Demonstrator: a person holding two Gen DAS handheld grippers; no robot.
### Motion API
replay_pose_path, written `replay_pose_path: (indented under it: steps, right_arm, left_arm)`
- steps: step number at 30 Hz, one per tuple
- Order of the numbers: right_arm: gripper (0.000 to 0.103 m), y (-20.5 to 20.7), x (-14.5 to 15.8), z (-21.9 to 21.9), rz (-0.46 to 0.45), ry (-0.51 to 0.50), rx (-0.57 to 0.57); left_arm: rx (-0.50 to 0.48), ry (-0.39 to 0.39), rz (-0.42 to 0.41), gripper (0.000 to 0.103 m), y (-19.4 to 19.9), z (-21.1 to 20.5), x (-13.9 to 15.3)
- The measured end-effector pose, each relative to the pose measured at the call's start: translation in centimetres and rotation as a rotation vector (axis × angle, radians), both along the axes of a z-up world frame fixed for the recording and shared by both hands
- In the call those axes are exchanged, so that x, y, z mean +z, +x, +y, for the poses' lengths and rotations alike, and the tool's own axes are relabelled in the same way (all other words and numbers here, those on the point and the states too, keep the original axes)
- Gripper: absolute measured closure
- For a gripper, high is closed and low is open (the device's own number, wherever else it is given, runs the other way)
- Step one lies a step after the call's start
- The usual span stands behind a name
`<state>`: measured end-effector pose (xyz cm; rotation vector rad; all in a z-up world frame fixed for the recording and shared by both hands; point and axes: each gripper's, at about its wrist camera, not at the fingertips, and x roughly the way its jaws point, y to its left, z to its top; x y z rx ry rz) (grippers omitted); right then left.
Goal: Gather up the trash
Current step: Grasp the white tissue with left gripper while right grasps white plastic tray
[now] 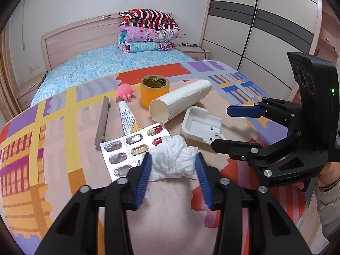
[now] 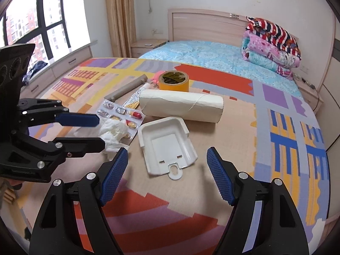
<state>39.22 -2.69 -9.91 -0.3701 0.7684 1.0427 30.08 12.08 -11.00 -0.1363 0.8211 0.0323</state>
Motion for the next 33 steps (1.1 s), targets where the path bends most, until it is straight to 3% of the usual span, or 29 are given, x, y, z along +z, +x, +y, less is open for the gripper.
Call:
replay_pose_path:
  steps: [4,9,13,16,33]
  right_arm:
    - [0.027,0.2,-0.3,0.5,0.011,0.0,0.007]
    - [0.027,0.5,-0.9,1.2,0.017,-0.026,0.013]
    - [0.027,0.9,-1.1,1.9,0.022,-0.051,0.02]
    - [0.045,0.7,-1.3,2.2,0.009,-0.075,0.028]
    - [0.051,-4.7,1.2,-1.5,-0.012,-0.033,0.004]
  left_arm:
    - [0.004,-0.018,0.014,0.071,0.5,0.4,-0.8]
    - [0.01,-0.035,0.005,0.087,0.2,0.6,-0.8]
    - [0.024,-0.039,-0.008,0.089,-0.7,0.6,-0.4]
    - [0.035,-0.039,-0.015,0.089,-1.2,0.4,-0.1]
    - [0.031,-0.03,-0.078,0.089,-8.2,-2.9,3.0]
